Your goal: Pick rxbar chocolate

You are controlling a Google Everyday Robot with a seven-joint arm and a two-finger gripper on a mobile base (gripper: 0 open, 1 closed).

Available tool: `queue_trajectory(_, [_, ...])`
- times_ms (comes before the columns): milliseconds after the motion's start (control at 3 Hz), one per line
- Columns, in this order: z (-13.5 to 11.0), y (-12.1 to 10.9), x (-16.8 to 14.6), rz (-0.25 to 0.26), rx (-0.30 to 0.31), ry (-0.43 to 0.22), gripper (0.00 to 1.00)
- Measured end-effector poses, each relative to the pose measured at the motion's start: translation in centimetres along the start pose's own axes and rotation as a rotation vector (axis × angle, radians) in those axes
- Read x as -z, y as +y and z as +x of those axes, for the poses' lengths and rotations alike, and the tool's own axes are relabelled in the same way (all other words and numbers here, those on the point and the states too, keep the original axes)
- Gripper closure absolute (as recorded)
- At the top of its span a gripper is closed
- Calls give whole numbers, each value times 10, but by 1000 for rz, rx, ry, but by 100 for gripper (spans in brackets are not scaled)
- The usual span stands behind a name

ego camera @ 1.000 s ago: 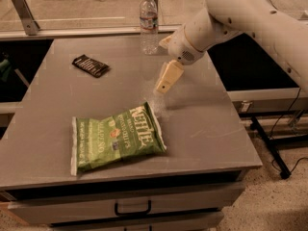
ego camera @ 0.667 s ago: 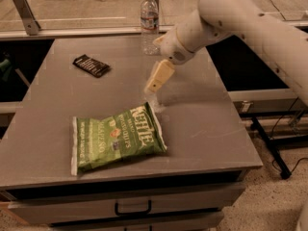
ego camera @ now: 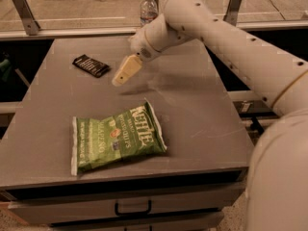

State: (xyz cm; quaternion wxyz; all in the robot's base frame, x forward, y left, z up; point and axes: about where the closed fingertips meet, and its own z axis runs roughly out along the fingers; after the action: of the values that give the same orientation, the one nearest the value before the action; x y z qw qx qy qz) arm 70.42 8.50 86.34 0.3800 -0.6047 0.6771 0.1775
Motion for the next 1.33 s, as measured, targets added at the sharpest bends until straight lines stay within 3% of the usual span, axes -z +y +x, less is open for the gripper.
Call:
queue_trajectory(667, [-45, -1, -64, -44, -127, -86, 0])
queue_trajectory(1000, [-48, -2, -85, -43, -191, -94, 0])
queue_trajectory(1333, [-52, 1, -100, -47, -227, -107, 18])
